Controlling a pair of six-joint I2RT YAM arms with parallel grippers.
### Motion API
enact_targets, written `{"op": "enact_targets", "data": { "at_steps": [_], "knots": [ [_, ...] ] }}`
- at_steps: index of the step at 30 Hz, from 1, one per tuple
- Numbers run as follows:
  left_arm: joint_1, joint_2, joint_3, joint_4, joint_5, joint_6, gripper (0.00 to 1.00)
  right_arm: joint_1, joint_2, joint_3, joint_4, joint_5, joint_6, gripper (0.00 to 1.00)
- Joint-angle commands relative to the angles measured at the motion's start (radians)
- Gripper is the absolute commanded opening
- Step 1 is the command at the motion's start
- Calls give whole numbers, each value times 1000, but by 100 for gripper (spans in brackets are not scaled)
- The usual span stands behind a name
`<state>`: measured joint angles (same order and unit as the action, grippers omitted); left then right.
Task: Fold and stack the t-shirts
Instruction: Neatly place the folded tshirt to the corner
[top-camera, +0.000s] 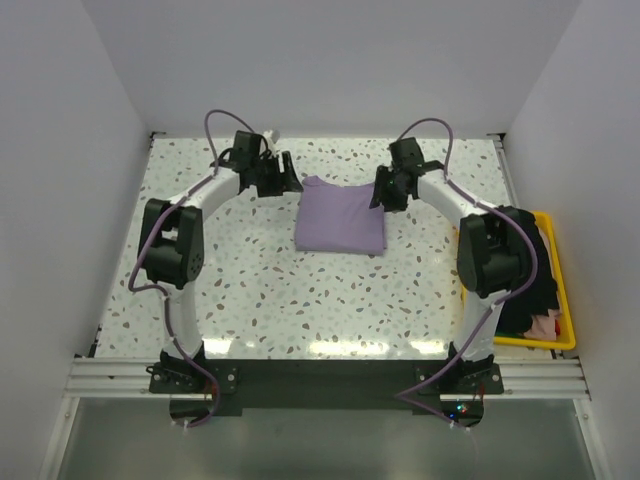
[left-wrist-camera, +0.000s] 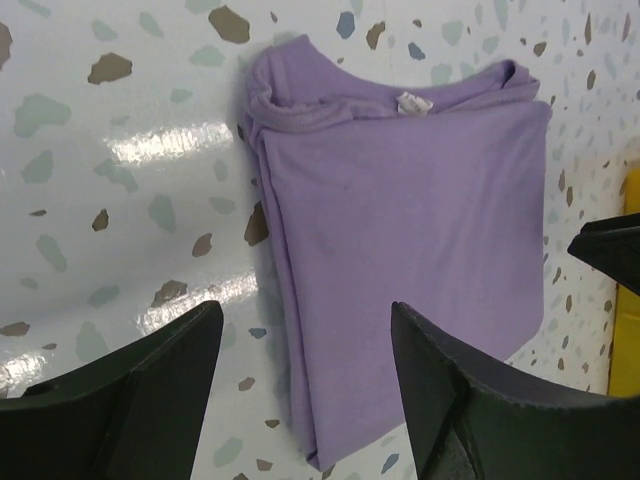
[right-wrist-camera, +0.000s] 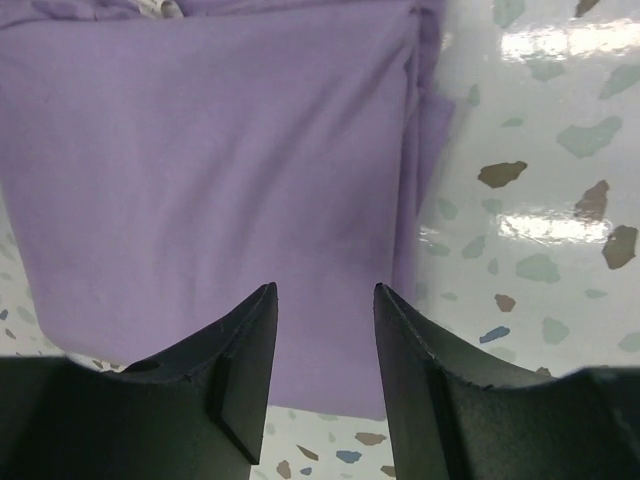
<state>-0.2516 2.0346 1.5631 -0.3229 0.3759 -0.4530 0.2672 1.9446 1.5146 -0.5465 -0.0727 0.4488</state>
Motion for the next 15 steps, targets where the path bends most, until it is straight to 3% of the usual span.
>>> {"op": "enact_targets", "data": {
  "at_steps": [1,10,15],
  "knots": [
    [-21,-17,-15,-25,29,60,73,26,26,-1,0,70,-15,47],
    [-60,35,-47,-24,15,77,73,27,85,-34,-6,139,-19,36],
    [-67,62,-57,-24,-22,79,73,21,106,-34,-7,142,-21,23]
  ]
}}
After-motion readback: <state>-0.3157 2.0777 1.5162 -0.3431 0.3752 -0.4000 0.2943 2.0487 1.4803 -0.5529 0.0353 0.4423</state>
